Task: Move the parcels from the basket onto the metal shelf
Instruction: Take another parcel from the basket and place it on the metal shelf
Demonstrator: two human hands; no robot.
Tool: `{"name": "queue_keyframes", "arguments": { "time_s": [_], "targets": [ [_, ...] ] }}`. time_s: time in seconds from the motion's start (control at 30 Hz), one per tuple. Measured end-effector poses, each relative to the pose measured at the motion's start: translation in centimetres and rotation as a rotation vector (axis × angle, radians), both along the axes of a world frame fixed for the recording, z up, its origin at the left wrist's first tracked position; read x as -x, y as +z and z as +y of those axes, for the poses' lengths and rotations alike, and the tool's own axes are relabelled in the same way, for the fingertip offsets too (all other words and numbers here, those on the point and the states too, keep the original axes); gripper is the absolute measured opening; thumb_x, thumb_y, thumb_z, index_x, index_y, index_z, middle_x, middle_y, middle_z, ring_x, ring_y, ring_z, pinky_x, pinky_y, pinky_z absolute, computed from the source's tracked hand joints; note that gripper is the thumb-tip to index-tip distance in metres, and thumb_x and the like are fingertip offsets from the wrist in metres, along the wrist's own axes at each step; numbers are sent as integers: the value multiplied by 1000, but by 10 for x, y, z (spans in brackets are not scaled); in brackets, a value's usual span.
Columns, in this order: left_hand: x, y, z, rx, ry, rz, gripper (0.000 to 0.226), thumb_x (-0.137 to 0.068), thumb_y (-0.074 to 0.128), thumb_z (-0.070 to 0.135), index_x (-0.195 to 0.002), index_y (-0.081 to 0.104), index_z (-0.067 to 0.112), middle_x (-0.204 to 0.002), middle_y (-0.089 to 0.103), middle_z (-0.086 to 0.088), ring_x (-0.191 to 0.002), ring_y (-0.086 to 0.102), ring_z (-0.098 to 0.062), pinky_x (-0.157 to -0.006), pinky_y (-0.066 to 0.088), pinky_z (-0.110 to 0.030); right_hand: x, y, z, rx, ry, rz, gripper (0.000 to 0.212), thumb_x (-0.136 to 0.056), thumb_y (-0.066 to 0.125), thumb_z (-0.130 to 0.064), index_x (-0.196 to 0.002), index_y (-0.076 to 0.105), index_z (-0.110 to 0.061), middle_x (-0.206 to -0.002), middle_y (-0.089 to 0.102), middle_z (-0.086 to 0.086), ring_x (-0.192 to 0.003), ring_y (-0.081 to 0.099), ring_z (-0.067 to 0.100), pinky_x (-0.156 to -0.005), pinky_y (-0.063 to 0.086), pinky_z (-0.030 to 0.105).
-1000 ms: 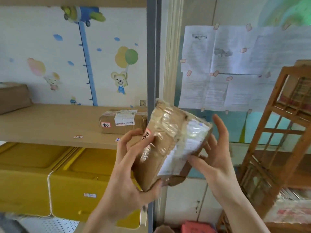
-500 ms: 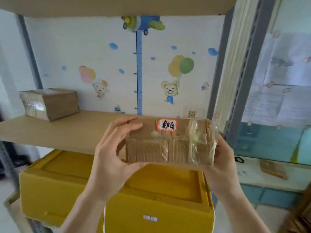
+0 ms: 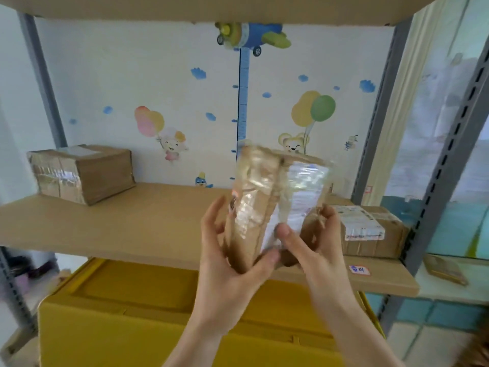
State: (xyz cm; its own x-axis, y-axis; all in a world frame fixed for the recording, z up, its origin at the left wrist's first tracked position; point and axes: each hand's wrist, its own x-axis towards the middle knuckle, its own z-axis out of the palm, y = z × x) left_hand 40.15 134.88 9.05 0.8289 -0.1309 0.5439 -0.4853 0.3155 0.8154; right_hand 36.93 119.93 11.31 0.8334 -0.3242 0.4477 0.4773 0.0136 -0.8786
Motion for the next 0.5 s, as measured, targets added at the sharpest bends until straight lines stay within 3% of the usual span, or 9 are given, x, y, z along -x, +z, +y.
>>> {"name": "queue_keyframes", "arguments": {
  "time_s": [0.1, 0.13, 0.2, 0.27, 0.33, 0.4, 0.5],
  "targets": [
    [-22, 6, 13, 39, -163, 113, 84, -68, 74, 73, -132, 42, 28, -119, 72, -8, -103, 73, -31, -85, 60, -59, -5, 19, -13, 209, -17, -11, 66, -71, 83, -39, -128, 51, -33, -112, 73, -14, -99, 73, 5, -76, 60, 22],
    [-34, 11, 19, 38, -155, 109, 87, -67, 73, 76, -131, 43, 25, -119, 74, -4, -108, 72, -31, -93, 56, -61, -9, 27, -20, 280, -27, -12, 61, -72, 81, -40, -126, 55, -33, -113, 72, -15, -101, 72, 4, -76, 60, 23],
    [-57, 24, 27, 66, -124, 46, 92, -68, 83, 57, -142, 35, 33, -119, 75, 7, -116, 71, -27, -91, 60, -52, -26, 38, -30, 330, -107, 25, 48, -77, 80, -37, -121, 62, -31, -114, 72, -12, -102, 72, 8, -76, 60, 26],
    [-76, 34, 27, 10, -116, -5, 105, -71, 82, 33, -155, 19, 42, -117, 75, 16, -114, 73, -21, -76, 65, -44, -44, 47, -34, 258, -242, 72, 46, -80, 82, -33, -120, 60, -25, -115, 67, -5, -104, 70, 15, -80, 62, 32],
    [-90, 32, 19, -46, -73, -7, 92, -74, 78, 25, -155, 34, 26, -117, 76, 8, -109, 74, -22, -69, 66, -37, -56, 55, -36, 250, -314, 81, 58, -73, 84, -46, -118, 57, -24, -113, 63, -7, -109, 67, 15, -90, 60, 41],
    [-102, 22, 11, -46, 13, 32, 69, -77, 76, 28, -140, 54, 12, -114, 77, 2, -106, 75, -23, -70, 65, -32, -63, 58, -43, 357, -200, 101, 73, -60, 87, -57, -119, 57, -27, -114, 63, -9, -116, 64, 16, -100, 55, 42],
    [-115, 1, 6, -230, 157, 52, 54, -83, 73, 38, -131, 61, 16, -109, 75, 10, -102, 74, -12, -80, 61, -27, -71, 51, -53, 737, -49, 207, 71, -64, 94, -33, -125, 59, -28, -119, 62, -14, -121, 61, 16, -106, 48, 34]
  ]
}}
